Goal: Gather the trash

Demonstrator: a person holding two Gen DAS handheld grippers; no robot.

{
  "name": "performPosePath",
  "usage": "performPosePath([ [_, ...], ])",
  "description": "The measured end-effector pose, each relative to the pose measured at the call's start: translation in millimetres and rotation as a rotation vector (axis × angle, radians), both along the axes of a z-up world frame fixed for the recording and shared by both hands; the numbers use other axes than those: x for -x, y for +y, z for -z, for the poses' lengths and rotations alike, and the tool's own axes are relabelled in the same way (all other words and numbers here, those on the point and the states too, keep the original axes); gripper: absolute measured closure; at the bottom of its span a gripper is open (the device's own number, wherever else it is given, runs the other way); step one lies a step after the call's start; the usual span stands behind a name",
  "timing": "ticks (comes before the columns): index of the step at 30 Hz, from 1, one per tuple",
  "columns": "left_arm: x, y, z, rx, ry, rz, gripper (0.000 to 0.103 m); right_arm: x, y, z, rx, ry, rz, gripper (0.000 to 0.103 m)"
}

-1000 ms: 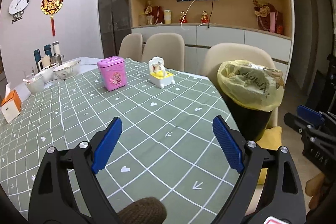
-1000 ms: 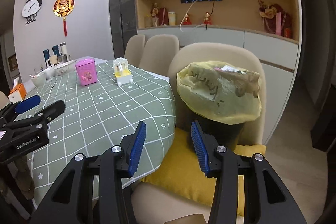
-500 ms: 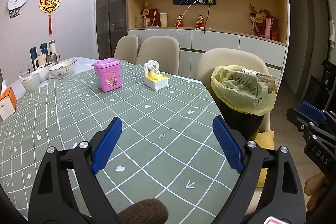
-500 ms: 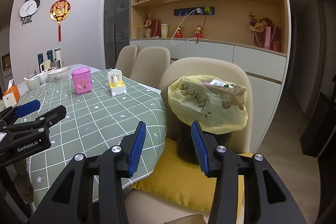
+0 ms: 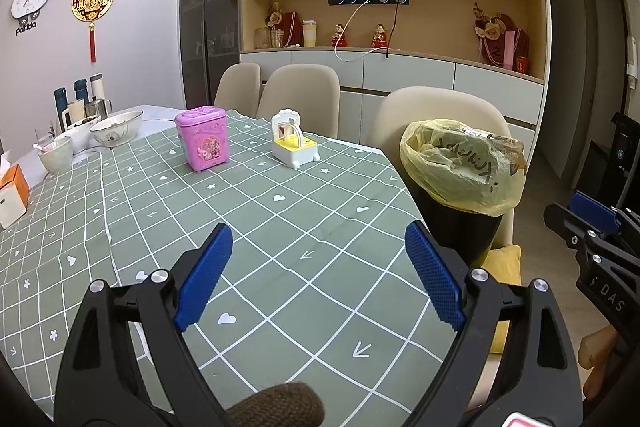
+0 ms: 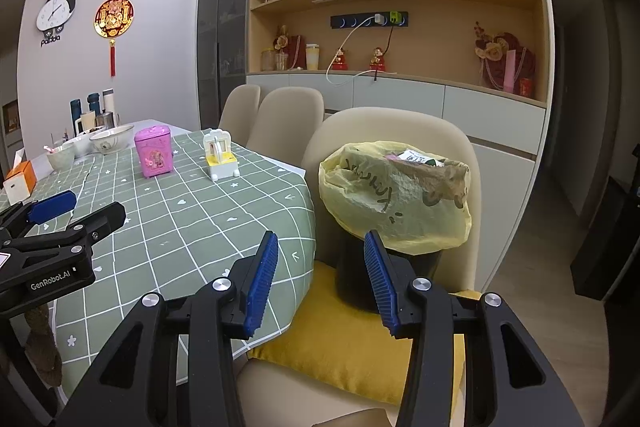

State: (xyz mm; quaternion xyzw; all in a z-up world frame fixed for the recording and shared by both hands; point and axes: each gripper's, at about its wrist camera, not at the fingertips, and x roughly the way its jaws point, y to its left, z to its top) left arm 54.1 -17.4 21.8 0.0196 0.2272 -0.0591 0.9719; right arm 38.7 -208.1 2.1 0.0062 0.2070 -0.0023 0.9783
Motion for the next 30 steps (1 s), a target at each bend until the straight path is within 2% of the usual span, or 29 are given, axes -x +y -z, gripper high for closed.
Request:
performPosePath([
  [30,3.4,-3.3,0.4,-0.007,-0.012,0.014,0.019,0.1,2.4,-1.0,-0.007,0.000,0.000,0.060],
])
